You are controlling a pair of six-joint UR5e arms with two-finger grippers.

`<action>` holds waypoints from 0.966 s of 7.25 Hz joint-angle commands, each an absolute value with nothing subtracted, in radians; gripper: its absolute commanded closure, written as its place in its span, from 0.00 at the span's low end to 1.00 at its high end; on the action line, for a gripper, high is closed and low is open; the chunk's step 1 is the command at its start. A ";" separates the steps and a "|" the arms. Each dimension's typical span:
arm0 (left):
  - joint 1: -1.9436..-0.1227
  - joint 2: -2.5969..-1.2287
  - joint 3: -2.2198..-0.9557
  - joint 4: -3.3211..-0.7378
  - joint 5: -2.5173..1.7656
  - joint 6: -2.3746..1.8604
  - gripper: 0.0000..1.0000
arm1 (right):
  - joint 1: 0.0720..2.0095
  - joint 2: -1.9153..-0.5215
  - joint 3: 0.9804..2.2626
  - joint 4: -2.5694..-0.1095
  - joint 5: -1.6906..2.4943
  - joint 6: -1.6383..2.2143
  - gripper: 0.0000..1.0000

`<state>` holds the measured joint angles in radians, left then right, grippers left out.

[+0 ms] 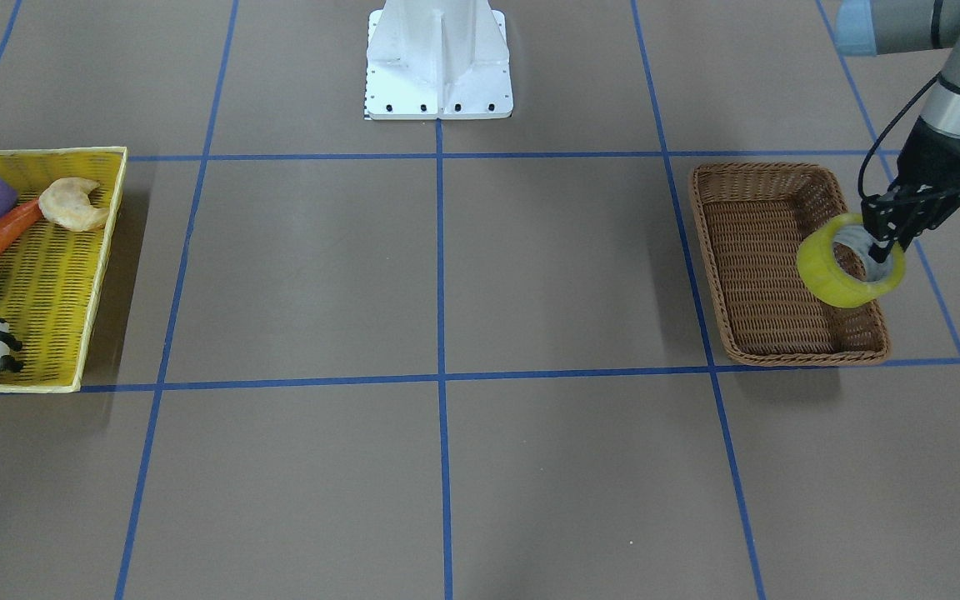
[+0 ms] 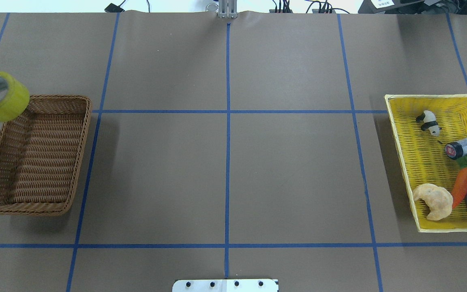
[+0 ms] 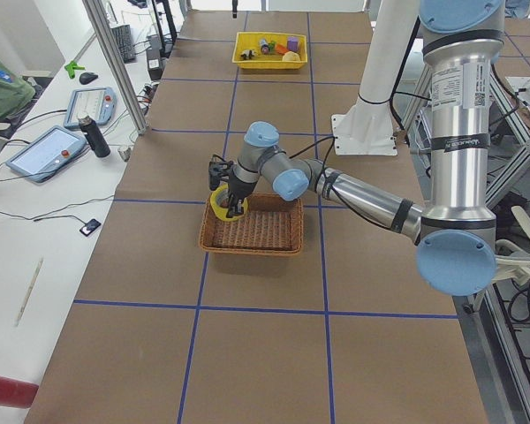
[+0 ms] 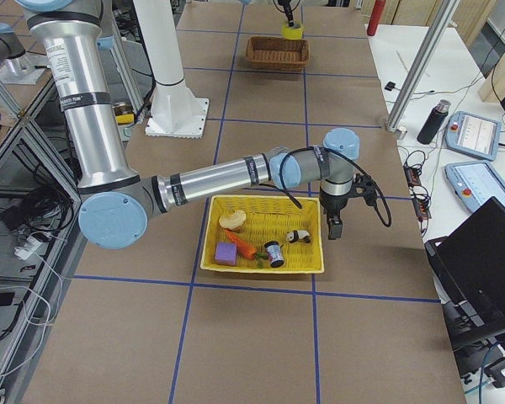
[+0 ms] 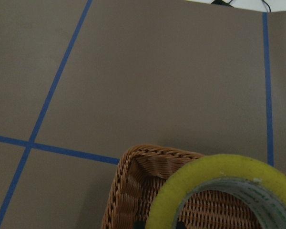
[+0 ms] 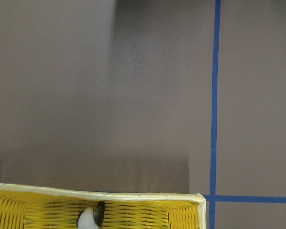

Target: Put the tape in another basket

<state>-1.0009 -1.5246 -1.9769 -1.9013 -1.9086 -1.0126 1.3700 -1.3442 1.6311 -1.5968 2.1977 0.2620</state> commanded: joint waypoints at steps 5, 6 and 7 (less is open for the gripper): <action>-0.917 -1.527 -1.974 -1.784 -1.899 -1.060 0.02 | 1.355 -1.388 1.678 -1.655 2.194 0.256 0.00; -0.919 -1.499 -1.986 -1.783 -1.899 -0.972 0.02 | 1.355 -1.387 1.681 -1.657 2.204 0.258 0.00; -0.934 -1.470 -2.009 -1.779 -1.899 -0.891 0.02 | 1.356 -1.388 1.680 -1.669 2.206 0.256 0.00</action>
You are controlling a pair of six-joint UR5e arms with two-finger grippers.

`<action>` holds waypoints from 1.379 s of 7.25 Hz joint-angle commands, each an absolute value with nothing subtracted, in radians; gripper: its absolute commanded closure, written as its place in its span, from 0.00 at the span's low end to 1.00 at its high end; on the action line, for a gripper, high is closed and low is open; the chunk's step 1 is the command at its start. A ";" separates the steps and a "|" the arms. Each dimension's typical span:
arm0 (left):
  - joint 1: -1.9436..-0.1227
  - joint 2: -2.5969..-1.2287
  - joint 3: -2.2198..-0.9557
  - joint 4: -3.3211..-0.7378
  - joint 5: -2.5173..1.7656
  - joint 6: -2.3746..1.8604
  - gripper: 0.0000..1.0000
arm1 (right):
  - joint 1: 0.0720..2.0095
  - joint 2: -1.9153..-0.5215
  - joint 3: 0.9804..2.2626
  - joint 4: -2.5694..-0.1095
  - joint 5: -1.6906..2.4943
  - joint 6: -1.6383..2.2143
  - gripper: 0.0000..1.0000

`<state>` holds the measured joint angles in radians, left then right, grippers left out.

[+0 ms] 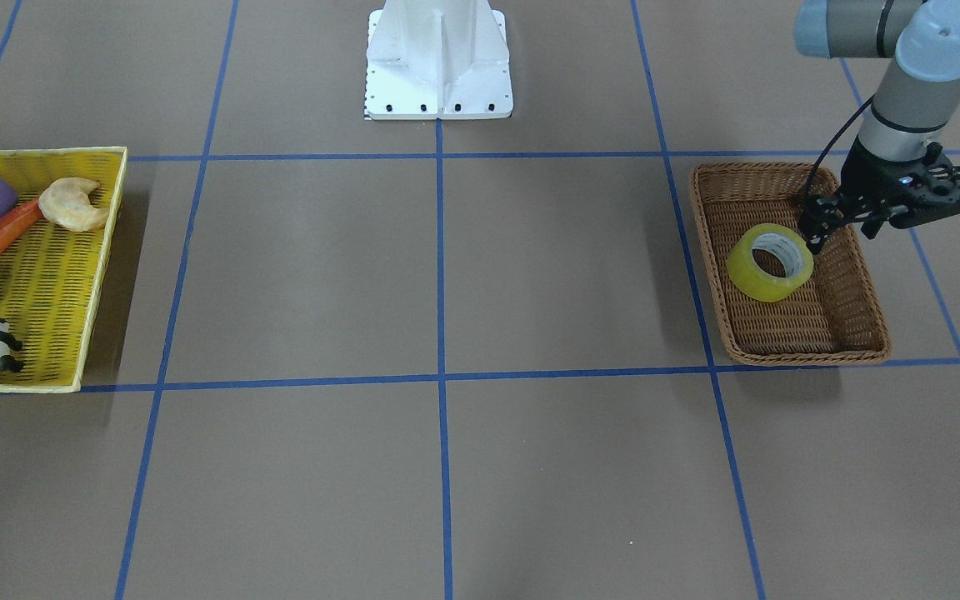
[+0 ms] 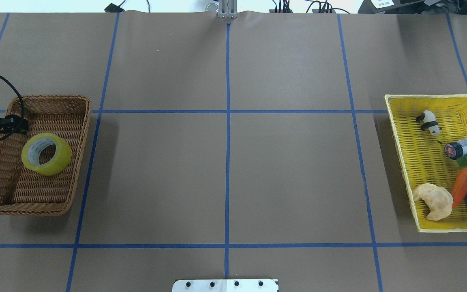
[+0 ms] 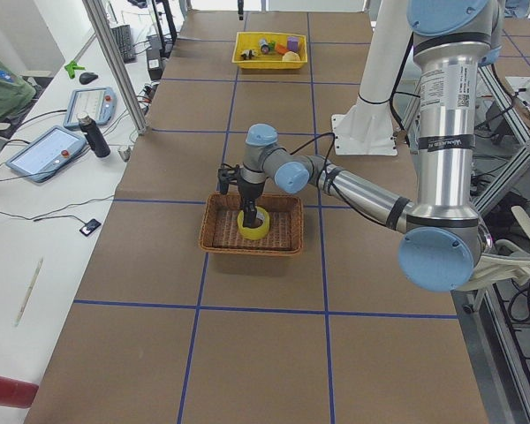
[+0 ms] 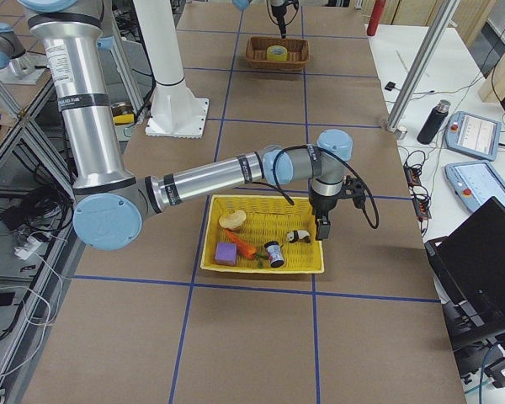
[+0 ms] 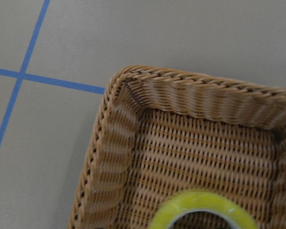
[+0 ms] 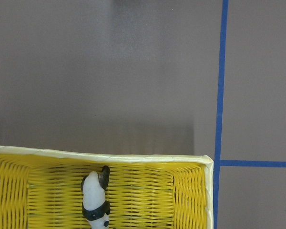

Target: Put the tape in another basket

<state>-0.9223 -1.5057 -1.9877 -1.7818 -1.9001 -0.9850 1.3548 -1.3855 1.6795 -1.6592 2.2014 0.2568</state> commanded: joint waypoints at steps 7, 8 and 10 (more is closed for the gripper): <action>-1.540 -1.480 -1.786 -1.543 -2.242 -0.043 0.02 | 1.541 -1.420 1.674 -1.894 2.338 -0.020 0.00; -1.569 -1.479 -1.764 -1.539 -2.243 -0.003 0.02 | 1.587 -1.454 1.675 -1.896 2.348 -0.021 0.00; -1.586 -1.459 -1.758 -1.546 -2.244 -0.008 0.02 | 1.606 -1.492 1.684 -1.894 2.347 -0.021 0.00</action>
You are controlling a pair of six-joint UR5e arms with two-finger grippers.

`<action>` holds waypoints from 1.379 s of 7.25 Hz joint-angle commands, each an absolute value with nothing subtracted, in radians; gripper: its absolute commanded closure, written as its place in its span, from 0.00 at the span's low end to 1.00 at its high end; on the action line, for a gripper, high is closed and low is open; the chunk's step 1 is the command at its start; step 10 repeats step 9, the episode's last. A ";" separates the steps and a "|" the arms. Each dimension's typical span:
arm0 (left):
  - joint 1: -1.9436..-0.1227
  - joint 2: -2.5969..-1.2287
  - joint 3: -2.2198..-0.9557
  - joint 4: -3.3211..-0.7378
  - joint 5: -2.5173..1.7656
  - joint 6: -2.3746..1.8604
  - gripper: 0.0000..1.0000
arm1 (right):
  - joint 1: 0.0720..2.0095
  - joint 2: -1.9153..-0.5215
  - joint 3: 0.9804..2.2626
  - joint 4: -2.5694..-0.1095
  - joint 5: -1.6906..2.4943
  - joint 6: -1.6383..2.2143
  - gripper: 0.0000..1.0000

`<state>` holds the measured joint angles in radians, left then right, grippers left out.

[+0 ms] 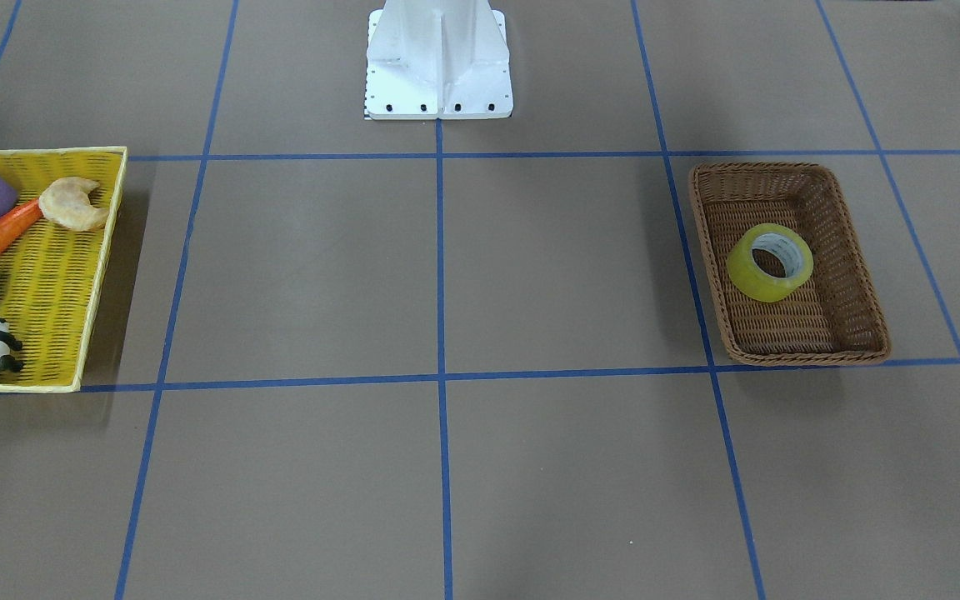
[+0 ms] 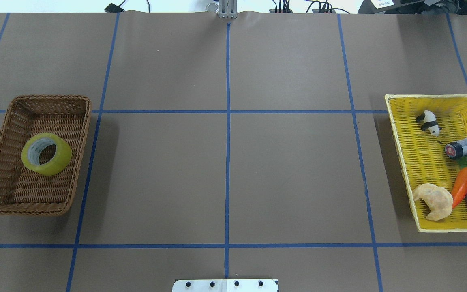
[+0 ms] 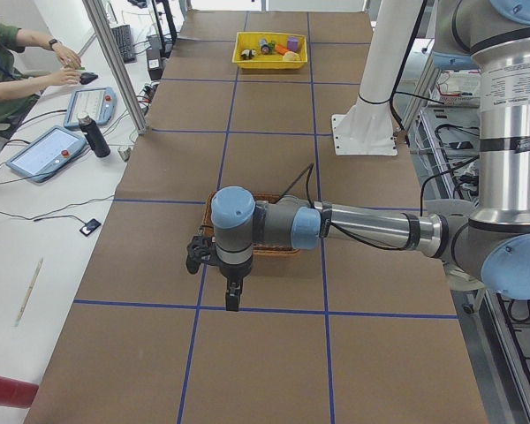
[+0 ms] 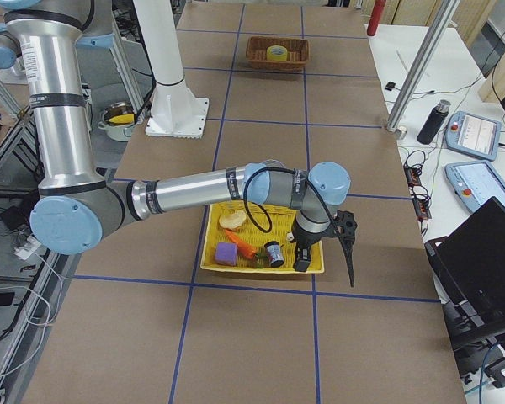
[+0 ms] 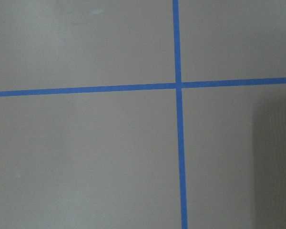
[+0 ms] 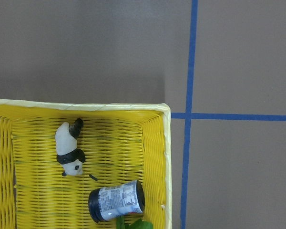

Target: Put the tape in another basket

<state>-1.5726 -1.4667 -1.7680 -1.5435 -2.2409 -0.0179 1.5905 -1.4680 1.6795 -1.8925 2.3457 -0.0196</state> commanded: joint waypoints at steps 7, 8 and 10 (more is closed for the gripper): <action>-1.585 -1.463 -1.727 -1.542 -2.246 -0.026 0.02 | 1.606 -1.529 1.684 -1.885 2.339 -0.021 0.00; -1.585 -1.463 -1.729 -1.542 -2.246 -0.026 0.02 | 1.606 -1.529 1.686 -1.885 2.339 -0.021 0.00; -1.585 -1.465 -1.729 -1.540 -2.246 -0.028 0.02 | 1.606 -1.529 1.686 -1.885 2.339 -0.021 0.00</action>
